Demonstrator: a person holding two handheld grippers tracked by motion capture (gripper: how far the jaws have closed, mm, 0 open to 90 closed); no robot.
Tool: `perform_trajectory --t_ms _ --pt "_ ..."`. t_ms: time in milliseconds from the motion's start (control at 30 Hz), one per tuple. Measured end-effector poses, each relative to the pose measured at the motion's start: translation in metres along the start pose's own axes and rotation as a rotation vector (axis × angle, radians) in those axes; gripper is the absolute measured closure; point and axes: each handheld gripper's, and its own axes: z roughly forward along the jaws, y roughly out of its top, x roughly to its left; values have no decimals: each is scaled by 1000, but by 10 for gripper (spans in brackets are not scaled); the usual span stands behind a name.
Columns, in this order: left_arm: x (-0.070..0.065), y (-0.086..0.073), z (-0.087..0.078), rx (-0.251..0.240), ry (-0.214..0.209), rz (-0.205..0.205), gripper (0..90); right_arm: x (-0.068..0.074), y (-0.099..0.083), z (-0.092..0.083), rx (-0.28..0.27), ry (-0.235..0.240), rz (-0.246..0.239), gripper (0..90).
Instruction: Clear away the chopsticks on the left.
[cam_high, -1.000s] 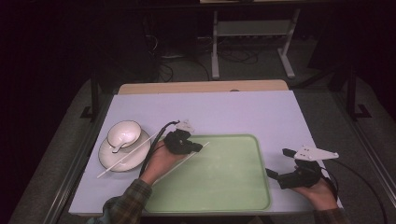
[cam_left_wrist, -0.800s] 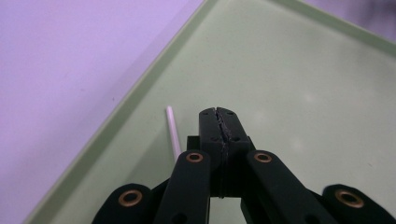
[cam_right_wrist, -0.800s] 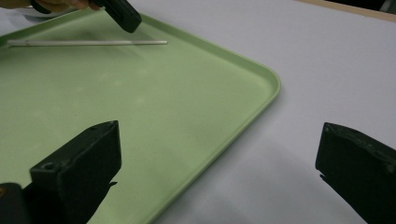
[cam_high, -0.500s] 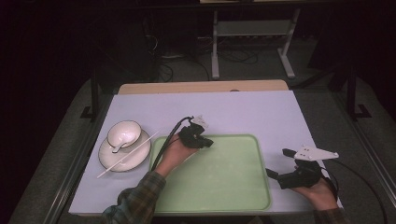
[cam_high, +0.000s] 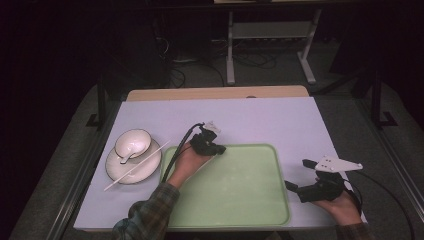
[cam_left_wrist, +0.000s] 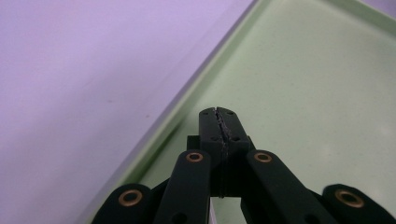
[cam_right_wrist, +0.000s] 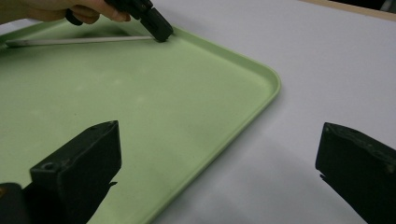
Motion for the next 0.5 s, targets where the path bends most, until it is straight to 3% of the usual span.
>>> perform_trajectory --t_ms 500 --pt "8 -6 -9 3 43 -31 898 0 0 0 -1 -1 1 0"
